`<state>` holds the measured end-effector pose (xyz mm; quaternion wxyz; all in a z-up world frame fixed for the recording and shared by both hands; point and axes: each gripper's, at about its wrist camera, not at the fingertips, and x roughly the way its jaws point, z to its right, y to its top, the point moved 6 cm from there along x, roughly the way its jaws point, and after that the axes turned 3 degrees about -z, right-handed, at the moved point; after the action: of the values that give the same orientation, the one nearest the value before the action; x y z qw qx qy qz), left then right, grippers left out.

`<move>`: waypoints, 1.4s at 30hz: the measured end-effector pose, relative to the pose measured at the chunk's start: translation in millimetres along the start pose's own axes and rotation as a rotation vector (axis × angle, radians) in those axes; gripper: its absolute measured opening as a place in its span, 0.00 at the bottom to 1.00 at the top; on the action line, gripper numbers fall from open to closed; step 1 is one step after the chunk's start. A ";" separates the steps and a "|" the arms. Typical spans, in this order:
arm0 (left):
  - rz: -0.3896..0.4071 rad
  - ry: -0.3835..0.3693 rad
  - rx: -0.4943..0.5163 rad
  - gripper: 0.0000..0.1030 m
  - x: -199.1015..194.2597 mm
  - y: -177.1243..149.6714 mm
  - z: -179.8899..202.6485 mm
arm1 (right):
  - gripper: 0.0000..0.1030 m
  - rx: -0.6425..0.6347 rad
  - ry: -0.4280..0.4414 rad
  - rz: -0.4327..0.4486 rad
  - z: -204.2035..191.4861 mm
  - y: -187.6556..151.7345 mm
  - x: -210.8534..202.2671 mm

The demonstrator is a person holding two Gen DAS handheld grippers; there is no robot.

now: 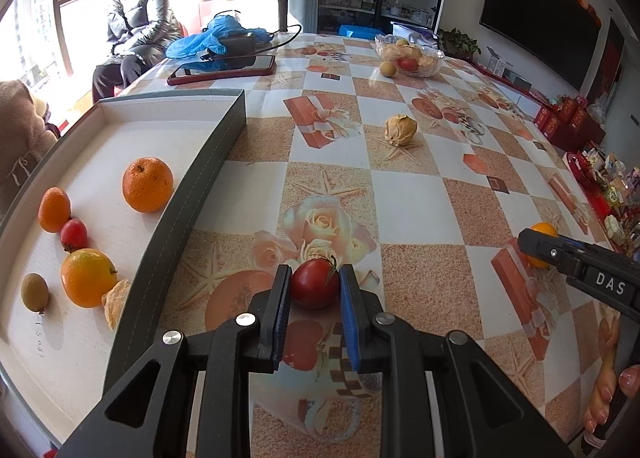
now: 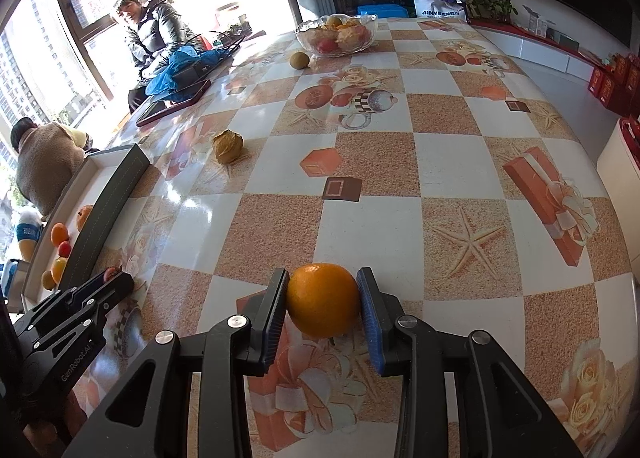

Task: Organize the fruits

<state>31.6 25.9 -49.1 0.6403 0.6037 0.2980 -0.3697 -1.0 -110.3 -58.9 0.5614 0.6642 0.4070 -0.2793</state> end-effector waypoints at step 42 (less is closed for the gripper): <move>-0.058 0.118 -0.253 0.25 -48.0 36.0 -158.0 | 0.73 -0.236 0.042 -0.049 -107.2 51.3 42.7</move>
<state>45.5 188.2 -4.2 0.6817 0.5301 0.3968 -0.3112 55.6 1.7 -44.8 0.6199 0.5891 0.4650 -0.2291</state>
